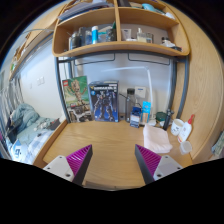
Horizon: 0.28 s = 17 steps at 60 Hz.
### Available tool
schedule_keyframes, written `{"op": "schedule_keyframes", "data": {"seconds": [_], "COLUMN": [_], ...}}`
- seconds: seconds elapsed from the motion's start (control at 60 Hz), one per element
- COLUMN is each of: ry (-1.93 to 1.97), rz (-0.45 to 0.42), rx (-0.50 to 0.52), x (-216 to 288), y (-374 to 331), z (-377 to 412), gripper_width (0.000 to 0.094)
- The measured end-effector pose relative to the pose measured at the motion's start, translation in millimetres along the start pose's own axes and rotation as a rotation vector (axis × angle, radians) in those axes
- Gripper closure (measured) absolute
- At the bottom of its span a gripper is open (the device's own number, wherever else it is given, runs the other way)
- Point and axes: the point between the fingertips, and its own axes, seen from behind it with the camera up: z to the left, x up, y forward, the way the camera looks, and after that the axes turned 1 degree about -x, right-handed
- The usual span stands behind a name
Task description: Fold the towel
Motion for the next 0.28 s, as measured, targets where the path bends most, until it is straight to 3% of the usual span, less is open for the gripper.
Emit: {"op": "schedule_keyframes", "data": {"seconds": [0.283], "ry": [-0.002], "rz": [0.004], "rx": [-0.022], "x": [-17.2], "y": [-19.1], "z": [11.1], "gripper_width": [0.0067]}}
